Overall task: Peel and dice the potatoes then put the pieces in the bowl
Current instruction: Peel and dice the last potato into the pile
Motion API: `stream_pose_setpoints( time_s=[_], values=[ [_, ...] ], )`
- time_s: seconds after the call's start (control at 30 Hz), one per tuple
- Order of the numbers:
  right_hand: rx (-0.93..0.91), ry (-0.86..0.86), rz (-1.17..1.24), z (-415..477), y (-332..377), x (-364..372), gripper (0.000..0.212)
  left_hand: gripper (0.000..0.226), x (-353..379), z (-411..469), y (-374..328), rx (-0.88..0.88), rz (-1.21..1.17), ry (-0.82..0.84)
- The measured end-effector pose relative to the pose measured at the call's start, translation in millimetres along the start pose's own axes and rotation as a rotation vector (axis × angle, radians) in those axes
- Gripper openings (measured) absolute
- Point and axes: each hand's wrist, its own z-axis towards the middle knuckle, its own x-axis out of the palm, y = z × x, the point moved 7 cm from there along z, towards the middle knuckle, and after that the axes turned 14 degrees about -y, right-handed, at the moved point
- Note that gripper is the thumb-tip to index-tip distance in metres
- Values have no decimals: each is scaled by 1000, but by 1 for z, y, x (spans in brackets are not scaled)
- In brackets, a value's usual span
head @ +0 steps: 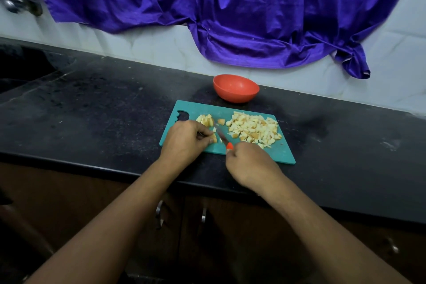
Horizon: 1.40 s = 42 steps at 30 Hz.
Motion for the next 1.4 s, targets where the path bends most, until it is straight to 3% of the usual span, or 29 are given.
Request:
stream_pose_setpoints(
  time_s=[0.83,1.03,1.17,1.4],
  values=[
    [-111,10,-219,-17,9,11,28,14,-4,-1,-5,-2,62,0],
    [9,62,21,-8,-8,10,32,17,-7,-5,-1,-32,-8,38],
    [5,11,35,-6,-8,4,33,29,-10,-5,1,-66,-74,17],
    [-42,-23,-47,-3,6,3,29,9,-10,-5,0,-51,-33,4]
  ],
)
